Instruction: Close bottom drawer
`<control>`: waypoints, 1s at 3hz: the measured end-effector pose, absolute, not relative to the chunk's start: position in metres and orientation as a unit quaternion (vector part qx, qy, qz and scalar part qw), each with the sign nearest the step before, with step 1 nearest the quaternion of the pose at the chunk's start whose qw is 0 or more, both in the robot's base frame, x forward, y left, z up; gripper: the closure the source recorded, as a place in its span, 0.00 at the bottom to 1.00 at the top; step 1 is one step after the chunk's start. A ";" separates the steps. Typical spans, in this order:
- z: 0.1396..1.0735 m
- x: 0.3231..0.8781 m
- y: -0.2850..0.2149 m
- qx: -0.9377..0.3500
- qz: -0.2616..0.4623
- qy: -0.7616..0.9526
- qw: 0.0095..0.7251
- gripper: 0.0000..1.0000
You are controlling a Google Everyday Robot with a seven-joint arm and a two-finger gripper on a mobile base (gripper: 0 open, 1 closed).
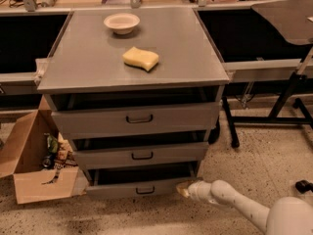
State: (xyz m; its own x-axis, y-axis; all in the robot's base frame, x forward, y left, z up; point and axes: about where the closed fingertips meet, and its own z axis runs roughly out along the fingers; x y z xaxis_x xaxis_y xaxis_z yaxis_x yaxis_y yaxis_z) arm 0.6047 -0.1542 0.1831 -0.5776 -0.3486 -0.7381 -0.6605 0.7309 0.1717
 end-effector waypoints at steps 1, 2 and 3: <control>0.187 0.617 -0.155 -0.285 0.214 0.858 0.370 1.00; 0.189 0.620 -0.155 -0.282 0.212 0.856 0.377 1.00; 0.194 0.629 -0.157 -0.277 0.208 0.854 0.388 1.00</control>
Offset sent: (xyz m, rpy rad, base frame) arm 0.1027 -0.0217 0.0448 0.0463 -0.2432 -0.1784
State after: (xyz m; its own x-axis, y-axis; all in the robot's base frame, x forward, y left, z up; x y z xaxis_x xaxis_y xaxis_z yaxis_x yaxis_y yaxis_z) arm 0.6290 -0.1566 0.1937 -0.5459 -0.3110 -0.7780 -0.6339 0.7605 0.1408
